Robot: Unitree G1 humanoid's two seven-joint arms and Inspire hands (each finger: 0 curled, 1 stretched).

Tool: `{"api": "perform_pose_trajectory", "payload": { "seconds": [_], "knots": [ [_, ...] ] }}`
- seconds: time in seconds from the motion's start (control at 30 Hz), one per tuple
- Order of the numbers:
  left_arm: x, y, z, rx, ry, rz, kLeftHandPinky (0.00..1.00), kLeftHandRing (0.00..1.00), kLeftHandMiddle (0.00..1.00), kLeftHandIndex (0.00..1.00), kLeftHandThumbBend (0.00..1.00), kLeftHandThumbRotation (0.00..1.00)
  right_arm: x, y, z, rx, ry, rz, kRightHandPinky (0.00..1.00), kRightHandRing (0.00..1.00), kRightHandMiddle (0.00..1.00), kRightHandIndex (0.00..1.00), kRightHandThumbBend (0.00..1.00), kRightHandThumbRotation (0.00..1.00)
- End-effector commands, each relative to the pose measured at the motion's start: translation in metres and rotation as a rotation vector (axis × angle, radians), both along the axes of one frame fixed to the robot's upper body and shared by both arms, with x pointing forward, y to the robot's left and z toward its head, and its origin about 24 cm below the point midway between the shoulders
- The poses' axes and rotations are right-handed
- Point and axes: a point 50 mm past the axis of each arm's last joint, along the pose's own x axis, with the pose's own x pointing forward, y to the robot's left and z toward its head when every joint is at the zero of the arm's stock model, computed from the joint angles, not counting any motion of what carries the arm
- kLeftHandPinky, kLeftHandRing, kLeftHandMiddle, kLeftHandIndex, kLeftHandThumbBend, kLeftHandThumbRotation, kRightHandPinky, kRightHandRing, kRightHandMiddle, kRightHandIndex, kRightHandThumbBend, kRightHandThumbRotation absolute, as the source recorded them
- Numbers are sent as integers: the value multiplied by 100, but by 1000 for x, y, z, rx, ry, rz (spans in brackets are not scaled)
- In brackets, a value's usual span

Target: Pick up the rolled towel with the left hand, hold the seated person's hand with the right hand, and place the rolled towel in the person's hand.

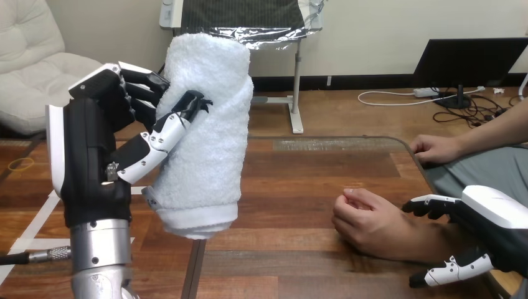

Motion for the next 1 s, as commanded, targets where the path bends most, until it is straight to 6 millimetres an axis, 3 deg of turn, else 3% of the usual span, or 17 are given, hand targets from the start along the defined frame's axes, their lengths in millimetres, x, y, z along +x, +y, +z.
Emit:
{"api": "perform_pose_trajectory", "payload": {
  "seconds": [0.0, 0.43, 0.97],
  "knots": [
    [2, 0, 15, 1, -96, -16, 18, 24, 31, 36, 46, 0, 14, 4, 9, -15, -52, 20, 70, 81, 82, 82, 100, 35],
    [1, 0, 15, 2, -92, -13, 18, 24, 31, 37, 48, 0, 19, 6, 4, -66, -48, 28, 69, 81, 82, 82, 100, 24],
    [2, 0, 14, 3, -92, -16, 18, 24, 31, 37, 48, 0, 28, 6, -2, -119, -69, 21, 71, 80, 81, 80, 100, 21]
  ]
}}
